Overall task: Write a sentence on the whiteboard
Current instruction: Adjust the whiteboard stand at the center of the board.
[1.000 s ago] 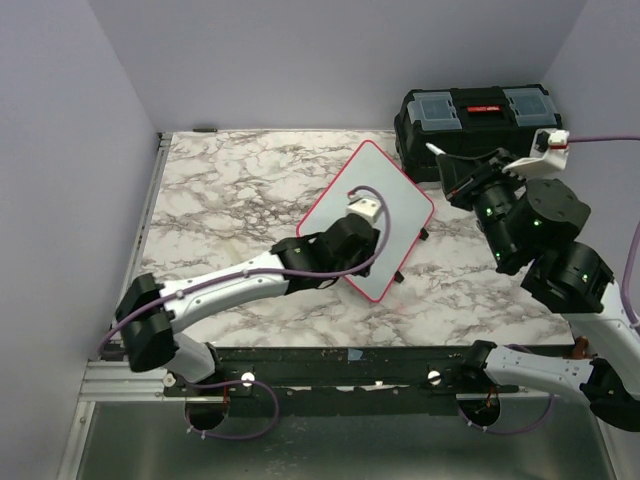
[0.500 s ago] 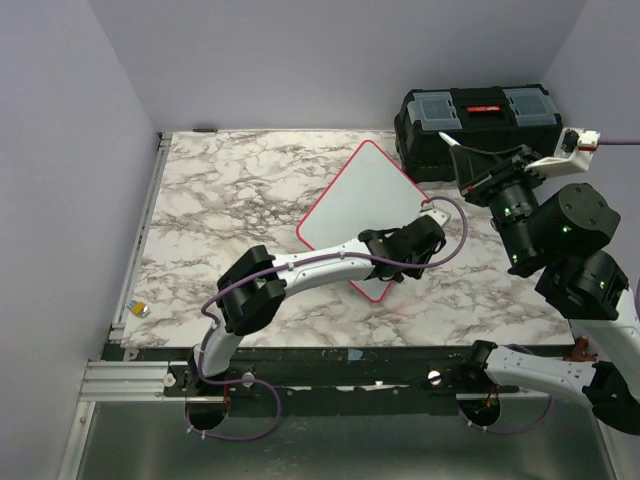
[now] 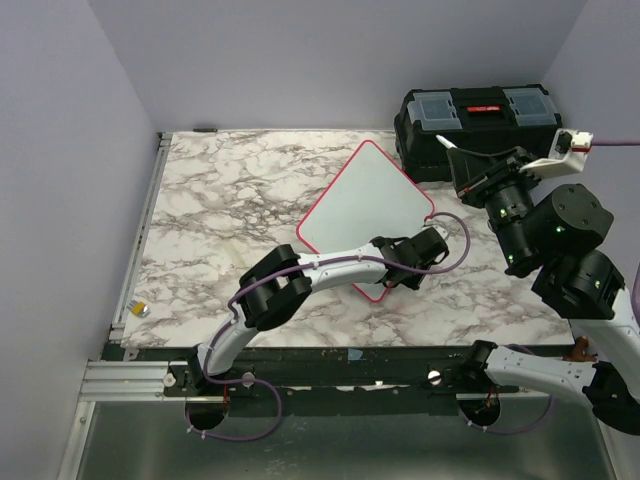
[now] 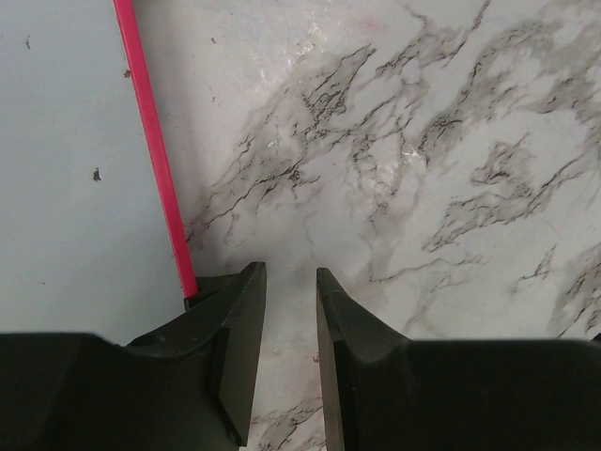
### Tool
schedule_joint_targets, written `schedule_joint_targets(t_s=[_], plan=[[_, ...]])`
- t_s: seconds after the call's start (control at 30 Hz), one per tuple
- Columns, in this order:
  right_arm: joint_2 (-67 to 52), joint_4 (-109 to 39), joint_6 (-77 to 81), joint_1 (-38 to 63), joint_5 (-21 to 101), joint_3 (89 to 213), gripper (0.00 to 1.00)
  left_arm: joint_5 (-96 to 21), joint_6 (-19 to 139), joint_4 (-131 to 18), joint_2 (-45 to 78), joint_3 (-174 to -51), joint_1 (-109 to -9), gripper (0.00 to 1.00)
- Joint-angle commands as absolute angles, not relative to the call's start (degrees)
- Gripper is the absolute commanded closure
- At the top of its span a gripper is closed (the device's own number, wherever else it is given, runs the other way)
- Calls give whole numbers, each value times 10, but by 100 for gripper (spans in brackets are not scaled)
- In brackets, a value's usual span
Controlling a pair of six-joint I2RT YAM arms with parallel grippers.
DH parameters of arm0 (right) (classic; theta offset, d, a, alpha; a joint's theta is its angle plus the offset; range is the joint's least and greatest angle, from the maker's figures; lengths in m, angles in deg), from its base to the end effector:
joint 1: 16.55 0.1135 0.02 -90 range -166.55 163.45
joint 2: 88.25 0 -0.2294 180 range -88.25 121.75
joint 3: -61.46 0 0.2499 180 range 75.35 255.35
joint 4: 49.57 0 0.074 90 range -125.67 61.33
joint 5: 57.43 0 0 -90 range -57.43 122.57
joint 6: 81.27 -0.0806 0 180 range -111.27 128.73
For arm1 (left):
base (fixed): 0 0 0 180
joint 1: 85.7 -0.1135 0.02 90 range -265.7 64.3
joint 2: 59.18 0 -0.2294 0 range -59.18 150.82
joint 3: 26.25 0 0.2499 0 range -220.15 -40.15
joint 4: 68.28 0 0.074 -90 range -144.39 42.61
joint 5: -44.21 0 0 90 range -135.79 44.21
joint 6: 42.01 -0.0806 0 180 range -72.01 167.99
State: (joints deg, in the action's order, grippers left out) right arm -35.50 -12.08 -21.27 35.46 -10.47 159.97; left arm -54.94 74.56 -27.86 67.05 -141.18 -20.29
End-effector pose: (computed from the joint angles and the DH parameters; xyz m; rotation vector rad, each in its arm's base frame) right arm 0.1585 0.1135 0.4943 0.3493 1.4554 0.6276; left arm 0.2180 -0.4455 0.1290 0.7729 2.4031 -0.4896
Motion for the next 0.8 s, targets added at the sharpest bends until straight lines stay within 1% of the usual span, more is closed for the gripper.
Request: schedule_joint_targets(t_s=[0.0,0.33,0.47,0.77], plan=[[-355,-130,-221,351,-102,1592,99,-532,741,-275,689,-1430,-207,70],[-347,-131,-229,351,-87,1589,99,-541,721,-281,679,-1409,-215,69],[-343,-131,-230,352,-83,1590,99,-517,696,-277,671,-1426,-215,65],[-345,-129,-236,351,-77,1588,99,-542,685,-221,709,-1488,-224,61]])
